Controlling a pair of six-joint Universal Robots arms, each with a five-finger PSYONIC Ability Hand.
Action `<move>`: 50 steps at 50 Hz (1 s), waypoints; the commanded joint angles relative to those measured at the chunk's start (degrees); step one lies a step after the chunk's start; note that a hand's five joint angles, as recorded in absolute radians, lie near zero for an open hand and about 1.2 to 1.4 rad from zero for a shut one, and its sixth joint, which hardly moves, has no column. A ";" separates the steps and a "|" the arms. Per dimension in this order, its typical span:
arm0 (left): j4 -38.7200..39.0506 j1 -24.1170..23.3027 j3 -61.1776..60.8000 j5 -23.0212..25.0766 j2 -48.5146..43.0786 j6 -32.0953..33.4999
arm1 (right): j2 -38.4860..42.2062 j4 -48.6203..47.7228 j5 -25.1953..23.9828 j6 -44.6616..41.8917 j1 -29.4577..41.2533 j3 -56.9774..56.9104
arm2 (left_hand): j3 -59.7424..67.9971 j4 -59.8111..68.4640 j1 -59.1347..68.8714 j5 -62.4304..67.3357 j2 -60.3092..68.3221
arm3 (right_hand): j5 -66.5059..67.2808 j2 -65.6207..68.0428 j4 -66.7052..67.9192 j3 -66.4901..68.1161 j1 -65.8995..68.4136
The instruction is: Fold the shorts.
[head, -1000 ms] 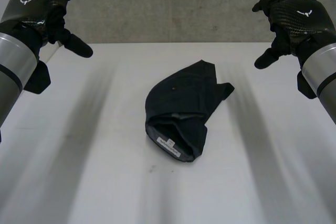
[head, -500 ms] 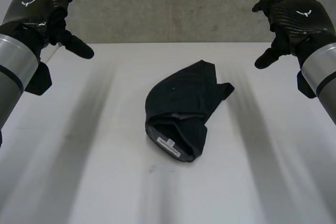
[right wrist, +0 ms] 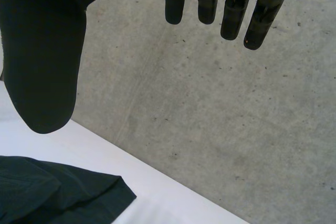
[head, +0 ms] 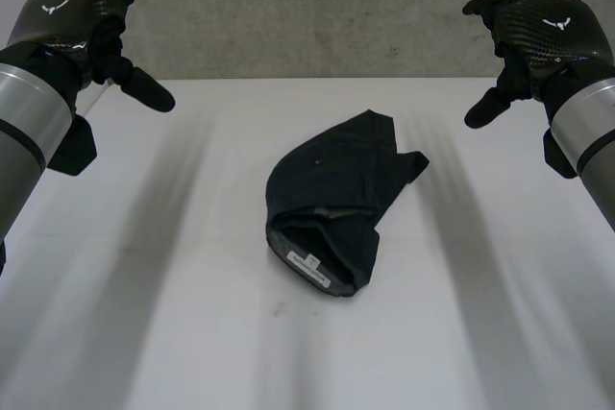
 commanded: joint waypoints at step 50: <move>8.15 -3.70 -8.20 -5.07 0.54 2.10 | -2.73 -3.54 -3.10 4.98 -3.79 6.02 | -1.72 -1.28 -1.35 -2.49 -1.38 | -3.45 -1.73 -2.67 -1.49 -0.76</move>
